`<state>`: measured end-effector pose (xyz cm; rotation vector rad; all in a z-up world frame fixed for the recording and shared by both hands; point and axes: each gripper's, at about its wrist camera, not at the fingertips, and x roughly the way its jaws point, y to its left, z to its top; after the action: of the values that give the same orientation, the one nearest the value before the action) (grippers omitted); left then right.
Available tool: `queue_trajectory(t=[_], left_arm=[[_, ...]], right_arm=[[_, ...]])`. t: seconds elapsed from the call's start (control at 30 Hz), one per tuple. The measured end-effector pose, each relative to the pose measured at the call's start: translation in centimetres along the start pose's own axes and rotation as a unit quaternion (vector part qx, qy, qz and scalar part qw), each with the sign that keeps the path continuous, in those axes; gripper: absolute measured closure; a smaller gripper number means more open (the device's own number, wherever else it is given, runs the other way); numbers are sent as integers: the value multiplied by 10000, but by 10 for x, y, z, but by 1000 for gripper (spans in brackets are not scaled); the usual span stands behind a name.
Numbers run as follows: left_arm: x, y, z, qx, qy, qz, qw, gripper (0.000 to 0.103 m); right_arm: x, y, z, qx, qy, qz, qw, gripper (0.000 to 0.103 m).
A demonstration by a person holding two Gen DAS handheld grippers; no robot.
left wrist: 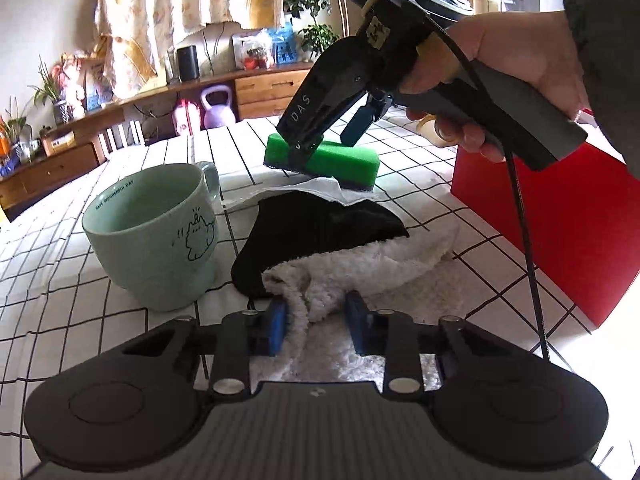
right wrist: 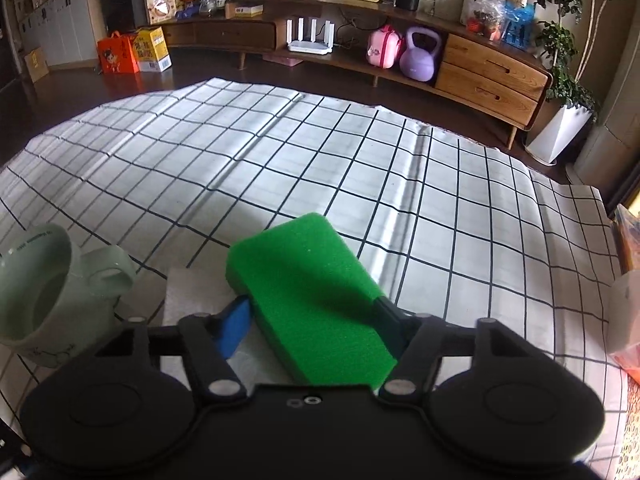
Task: Organize soft objects
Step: 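Grasp the white towel with left tool while right tool grasps the green sponge, then lift the white towel and green sponge and carry both toward the red box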
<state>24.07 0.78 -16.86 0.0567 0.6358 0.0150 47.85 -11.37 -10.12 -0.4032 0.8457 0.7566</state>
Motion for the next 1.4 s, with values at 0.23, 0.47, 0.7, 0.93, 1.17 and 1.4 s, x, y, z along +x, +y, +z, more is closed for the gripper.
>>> queue_trajectory(t=[0.23,0.47,0.7,0.93,1.17,1.4], left_arm=[[-15,0,2,15,-215,15,9998,92],[-32,-3,7,26,-468,-61,9989,93],[-54,-5,17,3,-692,-177,9974,94],[-84,-7,16,148,-1005,-219,9946,94],[-93,-3,-1,203,-598,-520,9966,94],[-104,-8,-21,551,-435,-1048,9920,91]], right_arm=[[-13,8,-6,3,-186,-101,9998,63],[-35,5,-10,227,-473,-211,9984,81],[-68,0,-20,485,-810,-221,9953,85],[-123,2,-32,731,-1238,42,9896,85],[-172,13,-61,914,-1415,310,9852,85],[-204,24,-100,1163,-1472,458,9812,85]])
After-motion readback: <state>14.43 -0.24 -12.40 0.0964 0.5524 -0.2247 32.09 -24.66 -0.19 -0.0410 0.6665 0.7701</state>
